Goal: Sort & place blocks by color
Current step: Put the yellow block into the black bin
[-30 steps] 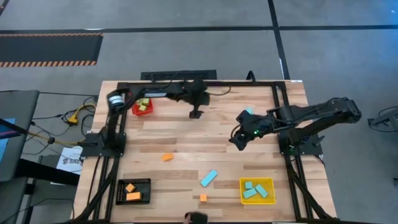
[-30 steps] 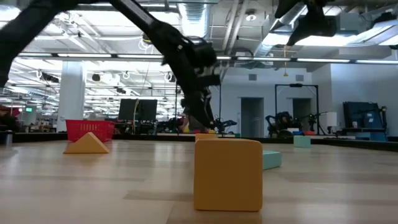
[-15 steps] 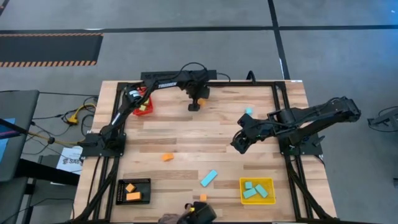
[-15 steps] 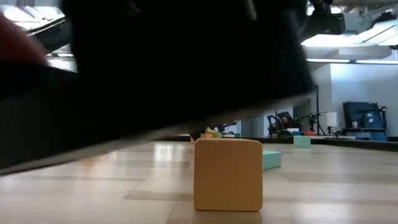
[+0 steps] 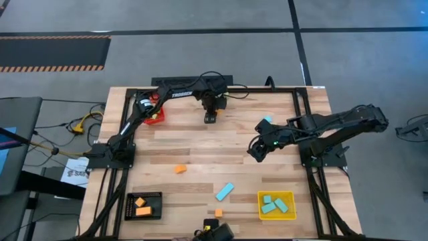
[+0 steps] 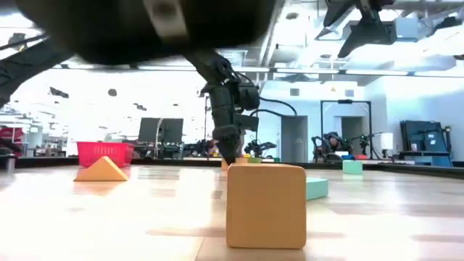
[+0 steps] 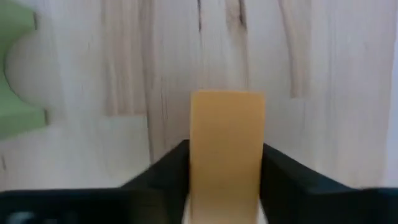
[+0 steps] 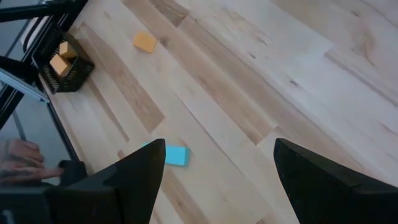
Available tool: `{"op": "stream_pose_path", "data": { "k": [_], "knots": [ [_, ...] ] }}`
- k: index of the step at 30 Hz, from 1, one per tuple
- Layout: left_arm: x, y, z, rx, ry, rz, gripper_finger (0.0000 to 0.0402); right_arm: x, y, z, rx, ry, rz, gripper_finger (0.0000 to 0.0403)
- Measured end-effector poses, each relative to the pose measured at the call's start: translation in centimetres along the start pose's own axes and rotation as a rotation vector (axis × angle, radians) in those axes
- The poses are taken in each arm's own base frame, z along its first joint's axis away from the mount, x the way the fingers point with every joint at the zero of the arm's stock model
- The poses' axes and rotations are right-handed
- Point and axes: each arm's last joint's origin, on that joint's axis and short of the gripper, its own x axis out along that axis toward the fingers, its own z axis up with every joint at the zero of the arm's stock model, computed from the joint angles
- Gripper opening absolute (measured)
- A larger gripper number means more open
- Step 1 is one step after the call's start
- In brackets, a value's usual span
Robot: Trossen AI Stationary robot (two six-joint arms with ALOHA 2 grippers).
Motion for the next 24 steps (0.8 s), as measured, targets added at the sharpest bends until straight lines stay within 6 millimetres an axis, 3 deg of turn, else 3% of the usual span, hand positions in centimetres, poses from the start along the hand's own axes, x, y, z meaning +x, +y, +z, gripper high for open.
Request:
{"op": "stream_pose_path", "data": {
  "k": [2,6,11,16,20,24],
  "knots": [
    [-0.7,0.4,-0.3,-0.048,-0.008,-0.018,0.0098,0.0,0.0,0.0,-0.014,0.0,0.0,0.0319],
    [-5.2,0.8,-0.6,-0.083,-0.15,-0.157,0.01,0.0,0.0,0.0,-0.041,-0.012,-0.008,0.0319],
    [-10.9,-0.8,-1.5,-0.124,-0.163,-0.134,0.01,0.0,-0.2,0.4,-0.058,-0.026,-0.021,0.0319],
    [-16.5,-2.4,-5.0,-0.239,-0.19,-0.012,0.01,0.1,-0.7,1.2,-0.083,-0.056,-0.03,0.0319],
    [-18.4,-5.5,-9.5,-0.391,-0.228,-0.072,0.01,0.2,-0.7,1.9,-0.134,-0.093,-0.014,0.0319],
    [-19.1,-11.8,-12.9,-0.423,-0.318,-0.176,0.01,0.2,-0.9,2.7,-0.187,-0.164,-0.034,0.0319]
  ]
}}
